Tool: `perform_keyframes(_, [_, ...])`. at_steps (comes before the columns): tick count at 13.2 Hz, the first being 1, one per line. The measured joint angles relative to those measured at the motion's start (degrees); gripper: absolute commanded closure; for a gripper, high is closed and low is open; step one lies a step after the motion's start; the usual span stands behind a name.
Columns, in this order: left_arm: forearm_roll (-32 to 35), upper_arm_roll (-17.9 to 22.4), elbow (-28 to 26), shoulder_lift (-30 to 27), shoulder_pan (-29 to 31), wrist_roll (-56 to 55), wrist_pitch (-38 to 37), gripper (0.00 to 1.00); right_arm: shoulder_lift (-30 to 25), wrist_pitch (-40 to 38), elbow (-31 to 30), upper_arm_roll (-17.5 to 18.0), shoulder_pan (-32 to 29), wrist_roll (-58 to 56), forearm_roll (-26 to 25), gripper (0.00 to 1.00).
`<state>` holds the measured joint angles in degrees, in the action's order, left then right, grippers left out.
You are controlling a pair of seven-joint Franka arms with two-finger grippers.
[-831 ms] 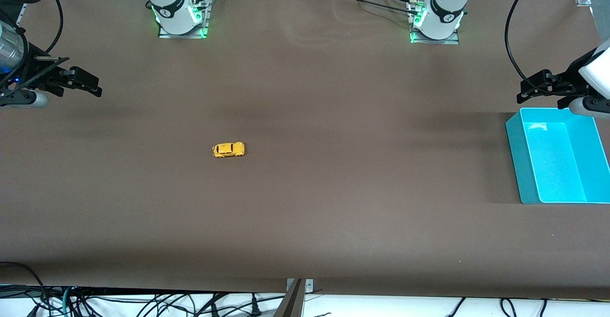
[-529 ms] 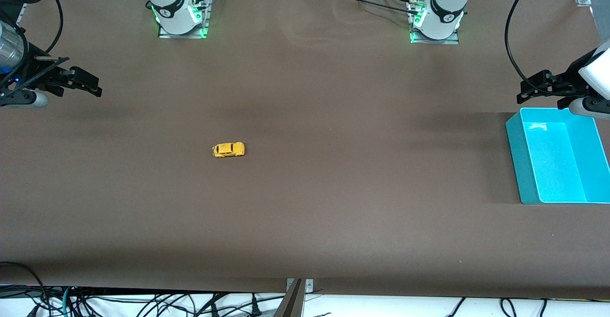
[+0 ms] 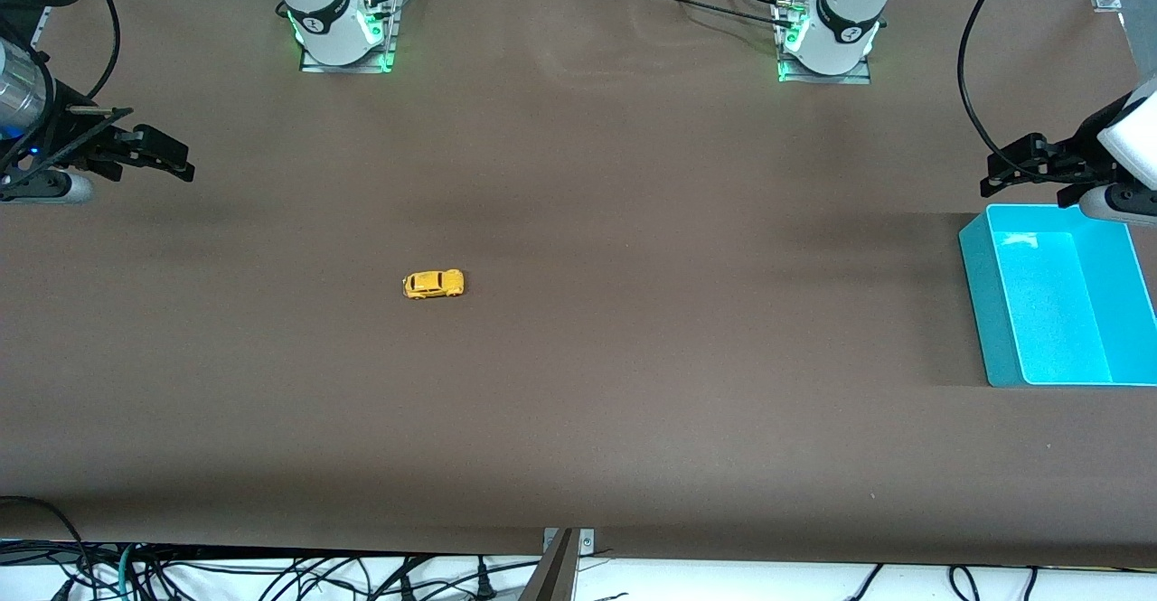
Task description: Wind and store yellow beetle car
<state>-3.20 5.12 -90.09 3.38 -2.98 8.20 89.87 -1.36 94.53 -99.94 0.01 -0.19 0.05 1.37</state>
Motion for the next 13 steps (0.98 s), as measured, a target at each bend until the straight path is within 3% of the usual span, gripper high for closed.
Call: perform_keyframes(13, [0.0,0.0,0.0,0.0,0.0,0.0,0.0,0.0,2.1,-0.6,0.6,0.0,0.0,-1.2,0.0,0.0])
